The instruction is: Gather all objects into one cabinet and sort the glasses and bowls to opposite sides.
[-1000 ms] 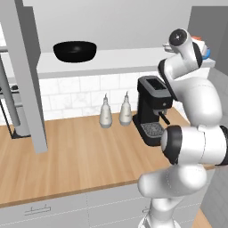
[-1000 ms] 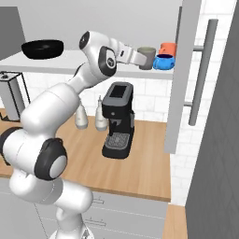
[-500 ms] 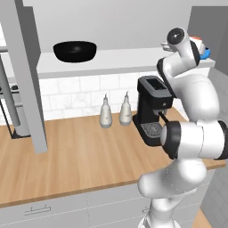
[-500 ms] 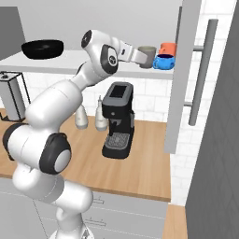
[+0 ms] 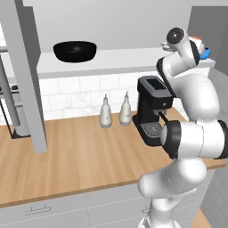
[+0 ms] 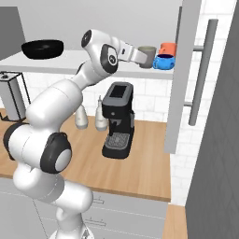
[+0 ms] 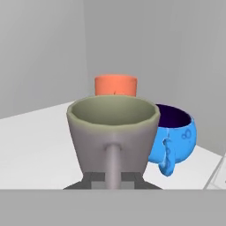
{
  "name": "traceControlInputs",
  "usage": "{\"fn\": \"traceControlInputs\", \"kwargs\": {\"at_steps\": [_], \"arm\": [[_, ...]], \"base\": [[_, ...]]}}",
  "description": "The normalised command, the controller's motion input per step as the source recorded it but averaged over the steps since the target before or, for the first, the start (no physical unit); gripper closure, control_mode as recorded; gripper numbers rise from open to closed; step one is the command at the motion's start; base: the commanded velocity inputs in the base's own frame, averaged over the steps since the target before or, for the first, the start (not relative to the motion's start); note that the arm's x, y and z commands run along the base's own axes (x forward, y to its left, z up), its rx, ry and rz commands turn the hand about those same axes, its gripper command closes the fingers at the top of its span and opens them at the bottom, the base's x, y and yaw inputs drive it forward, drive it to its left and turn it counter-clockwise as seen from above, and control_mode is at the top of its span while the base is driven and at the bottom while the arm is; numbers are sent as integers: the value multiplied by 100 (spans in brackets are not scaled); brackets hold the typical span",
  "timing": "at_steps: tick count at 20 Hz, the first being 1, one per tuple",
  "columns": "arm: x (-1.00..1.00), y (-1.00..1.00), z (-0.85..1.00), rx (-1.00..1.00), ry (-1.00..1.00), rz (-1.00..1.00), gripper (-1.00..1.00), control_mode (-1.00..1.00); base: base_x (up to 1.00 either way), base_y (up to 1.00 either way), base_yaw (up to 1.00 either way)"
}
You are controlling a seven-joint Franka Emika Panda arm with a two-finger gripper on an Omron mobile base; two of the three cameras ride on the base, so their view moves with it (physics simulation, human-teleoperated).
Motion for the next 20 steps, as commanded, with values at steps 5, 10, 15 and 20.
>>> {"fn": "traceControlInputs", "kwargs": {"at_steps": [5,10,15,20], "arm": [[0,0,-16,0,-1,0,100,-100],[0,0,-1,0,0,0,100,-100],[0,0,0,0,0,0,100,-100],[0,0,0,0,0,0,-100,-100]], "base": [[0,0,0],[0,0,0],[0,0,0],[0,0,0]]}}
